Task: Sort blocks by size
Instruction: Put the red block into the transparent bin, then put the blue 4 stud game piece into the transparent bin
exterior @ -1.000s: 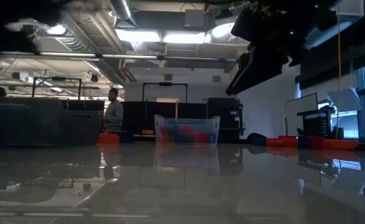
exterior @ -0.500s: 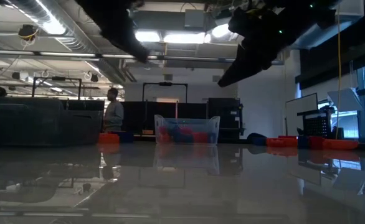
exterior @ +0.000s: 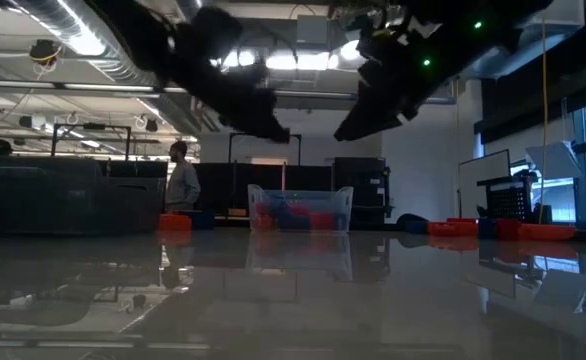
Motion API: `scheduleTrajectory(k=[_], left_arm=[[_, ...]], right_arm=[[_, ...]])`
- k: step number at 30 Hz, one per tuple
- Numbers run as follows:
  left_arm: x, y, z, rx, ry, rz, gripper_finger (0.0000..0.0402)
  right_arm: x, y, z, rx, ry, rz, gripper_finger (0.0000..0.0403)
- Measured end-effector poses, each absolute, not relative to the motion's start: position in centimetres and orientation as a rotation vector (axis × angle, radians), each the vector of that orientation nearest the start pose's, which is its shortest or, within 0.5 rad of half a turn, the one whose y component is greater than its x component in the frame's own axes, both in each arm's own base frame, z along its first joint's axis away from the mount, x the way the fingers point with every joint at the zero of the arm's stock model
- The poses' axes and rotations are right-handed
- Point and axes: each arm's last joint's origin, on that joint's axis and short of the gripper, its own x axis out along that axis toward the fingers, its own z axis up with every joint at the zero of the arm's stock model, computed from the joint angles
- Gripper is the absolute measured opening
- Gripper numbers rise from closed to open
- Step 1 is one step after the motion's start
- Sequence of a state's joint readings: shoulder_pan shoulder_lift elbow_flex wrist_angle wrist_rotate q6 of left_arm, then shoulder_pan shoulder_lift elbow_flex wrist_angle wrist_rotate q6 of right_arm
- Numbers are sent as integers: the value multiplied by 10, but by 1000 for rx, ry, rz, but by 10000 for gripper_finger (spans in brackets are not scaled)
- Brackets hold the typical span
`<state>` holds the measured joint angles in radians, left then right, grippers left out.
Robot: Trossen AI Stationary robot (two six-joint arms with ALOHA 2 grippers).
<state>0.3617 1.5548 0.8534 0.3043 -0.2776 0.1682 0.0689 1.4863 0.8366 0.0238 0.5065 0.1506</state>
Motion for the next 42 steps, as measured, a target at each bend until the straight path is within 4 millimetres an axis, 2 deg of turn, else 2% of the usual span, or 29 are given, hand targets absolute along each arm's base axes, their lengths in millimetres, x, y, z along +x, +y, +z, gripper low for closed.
scheduleTrajectory(k=[2,7,11,16,21,26,34,38,42], left_arm=[[308,136,206,164,477,615,129],[315,157,190,164,435,668,134],[318,169,181,151,463,685,170],[322,176,187,104,460,708,231],[317,162,204,68,487,685,256],[305,126,234,109,538,593,252],[269,32,288,259,559,295,247],[244,-14,298,230,588,140,248],[221,-58,290,181,711,-9,248]], right_arm=[[306,4,207,-38,589,-479,193],[311,3,204,-27,569,-474,193],[314,3,206,-14,534,-457,193],[315,3,207,-31,523,-449,193],[315,3,207,-38,523,-447,193],[315,4,207,-46,529,-412,193],[319,5,203,-107,541,-342,193],[321,6,202,-104,540,-305,193],[321,8,200,-92,550,-256,193]])
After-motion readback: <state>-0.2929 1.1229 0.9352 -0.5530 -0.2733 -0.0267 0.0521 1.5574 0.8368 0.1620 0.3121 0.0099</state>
